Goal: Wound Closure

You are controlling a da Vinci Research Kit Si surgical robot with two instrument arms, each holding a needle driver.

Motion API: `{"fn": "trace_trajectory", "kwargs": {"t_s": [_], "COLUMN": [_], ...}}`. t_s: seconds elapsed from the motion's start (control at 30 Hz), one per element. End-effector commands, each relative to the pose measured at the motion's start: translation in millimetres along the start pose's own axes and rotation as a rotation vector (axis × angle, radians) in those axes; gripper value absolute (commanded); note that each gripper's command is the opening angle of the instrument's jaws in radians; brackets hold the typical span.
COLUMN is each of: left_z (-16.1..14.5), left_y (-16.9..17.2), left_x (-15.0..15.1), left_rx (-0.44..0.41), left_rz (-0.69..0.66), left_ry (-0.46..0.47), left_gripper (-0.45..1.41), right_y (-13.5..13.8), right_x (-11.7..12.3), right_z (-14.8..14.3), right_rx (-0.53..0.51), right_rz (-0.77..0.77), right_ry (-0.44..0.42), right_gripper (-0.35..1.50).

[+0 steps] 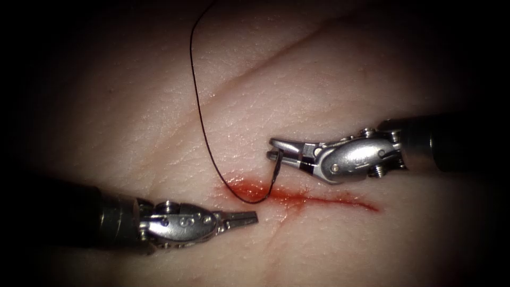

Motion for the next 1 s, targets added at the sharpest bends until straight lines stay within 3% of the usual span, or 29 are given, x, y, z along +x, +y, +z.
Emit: {"fn": "trace_trajectory", "kwargs": {"t_s": [0.03, 0.37, 1.0], "left_z": [0.7, 1.0, 0.6], "left_y": [0.2, 1.1, 1.2], "left_x": [-0.3, -2.6, -3.4], "left_rx": [0.002, 0.008, 0.000], "left_rz": [0.000, 0.023, 0.030], "left_ry": [0.008, -0.023, -0.033], "left_gripper": [-0.10, -0.10, -0.10], "right_y": [0.1, 1.4, 2.7], "right_x": [0.3, 0.2, 1.8], "right_z": [0.7, 0.8, 0.2], "right_rx": [-0.001, -0.013, -0.050], "right_rz": [-0.004, 0.007, -0.018], "right_ry": [0.006, 0.002, 0.029], "right_gripper": [-0.35, -0.35, -0.35]}}
